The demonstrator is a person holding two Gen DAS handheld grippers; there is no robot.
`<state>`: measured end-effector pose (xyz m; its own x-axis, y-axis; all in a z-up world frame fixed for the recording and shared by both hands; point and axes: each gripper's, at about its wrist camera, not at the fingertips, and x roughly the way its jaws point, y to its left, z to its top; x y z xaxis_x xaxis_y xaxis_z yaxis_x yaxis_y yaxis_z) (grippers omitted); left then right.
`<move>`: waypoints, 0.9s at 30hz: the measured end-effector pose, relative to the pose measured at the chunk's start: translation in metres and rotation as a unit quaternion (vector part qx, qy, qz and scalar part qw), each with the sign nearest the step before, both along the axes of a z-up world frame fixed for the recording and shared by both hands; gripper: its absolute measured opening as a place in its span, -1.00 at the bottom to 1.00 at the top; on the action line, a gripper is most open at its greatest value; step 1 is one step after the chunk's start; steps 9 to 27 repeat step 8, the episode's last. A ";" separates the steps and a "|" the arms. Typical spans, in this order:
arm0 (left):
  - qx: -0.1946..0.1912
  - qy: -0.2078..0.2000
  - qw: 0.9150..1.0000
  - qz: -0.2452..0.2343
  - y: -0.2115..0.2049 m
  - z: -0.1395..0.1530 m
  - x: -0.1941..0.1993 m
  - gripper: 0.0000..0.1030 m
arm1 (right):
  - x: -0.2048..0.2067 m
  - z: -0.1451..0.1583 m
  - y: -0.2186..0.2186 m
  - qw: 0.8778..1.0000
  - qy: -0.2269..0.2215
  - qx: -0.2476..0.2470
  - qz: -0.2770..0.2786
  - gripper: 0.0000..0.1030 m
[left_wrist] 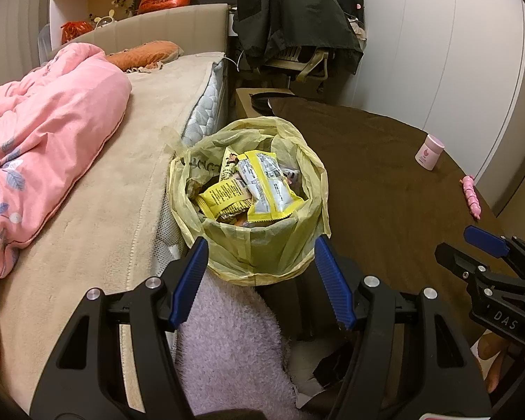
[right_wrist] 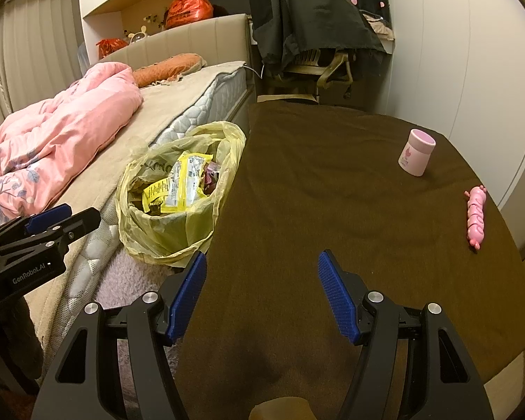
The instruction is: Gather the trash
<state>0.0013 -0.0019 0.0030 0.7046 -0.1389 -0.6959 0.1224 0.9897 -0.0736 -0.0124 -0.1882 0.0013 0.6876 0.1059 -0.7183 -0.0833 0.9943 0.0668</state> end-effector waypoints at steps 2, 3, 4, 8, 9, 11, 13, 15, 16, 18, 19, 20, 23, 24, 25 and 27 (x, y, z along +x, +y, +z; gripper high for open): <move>0.001 0.004 1.000 0.000 -0.003 -0.001 0.001 0.15 | 0.001 -0.002 -0.001 1.000 0.002 0.001 0.000 0.20; 0.002 0.008 1.000 -0.001 -0.005 -0.001 0.002 0.12 | 0.001 -0.003 -0.002 1.000 0.003 0.000 -0.001 0.20; 0.003 0.010 1.000 -0.003 -0.007 -0.002 0.003 0.12 | 0.003 -0.004 -0.003 1.000 0.004 0.000 -0.002 0.20; 0.003 0.018 1.000 -0.013 -0.023 -0.001 0.012 0.12 | 0.007 -0.005 -0.023 1.000 -0.001 -0.003 -0.018 0.20; 0.003 0.018 1.000 -0.013 -0.023 -0.001 0.012 0.12 | 0.007 -0.005 -0.023 1.000 -0.001 -0.003 -0.018 0.20; 0.003 0.018 1.000 -0.013 -0.023 -0.001 0.012 0.12 | 0.007 -0.005 -0.023 1.000 -0.001 -0.003 -0.018 0.20; 0.003 0.018 1.000 -0.013 -0.023 -0.001 0.012 0.12 | 0.007 -0.005 -0.023 1.000 -0.001 -0.003 -0.018 0.20; 0.003 0.018 1.000 -0.013 -0.023 -0.001 0.012 0.12 | 0.007 -0.005 -0.023 1.000 -0.001 -0.003 -0.018 0.20; 0.003 0.018 1.000 -0.013 -0.023 -0.001 0.012 0.12 | 0.007 -0.005 -0.023 1.000 -0.001 -0.003 -0.018 0.20; 0.003 0.018 1.000 -0.013 -0.023 -0.001 0.012 0.12 | 0.007 -0.005 -0.023 1.000 -0.001 -0.003 -0.018 0.20; 0.003 0.018 1.000 -0.013 -0.023 -0.001 0.012 0.12 | 0.007 -0.005 -0.023 1.000 -0.001 -0.003 -0.018 0.20; 0.003 0.018 1.000 -0.013 -0.023 -0.001 0.012 0.12 | 0.007 -0.005 -0.023 1.000 -0.001 -0.003 -0.018 0.20; 0.003 0.018 1.000 -0.013 -0.023 -0.001 0.012 0.12 | 0.007 -0.005 -0.023 1.000 -0.001 -0.003 -0.018 0.20; 0.003 0.018 1.000 -0.013 -0.023 -0.001 0.012 0.12 | 0.007 -0.005 -0.023 1.000 -0.001 -0.003 -0.018 0.20; 0.003 0.018 1.000 -0.013 -0.023 -0.001 0.012 0.12 | 0.007 -0.005 -0.023 1.000 -0.001 -0.003 -0.018 0.20; 0.003 0.018 1.000 -0.013 -0.023 -0.001 0.012 0.12 | 0.007 -0.005 -0.023 1.000 -0.001 -0.003 -0.018 0.20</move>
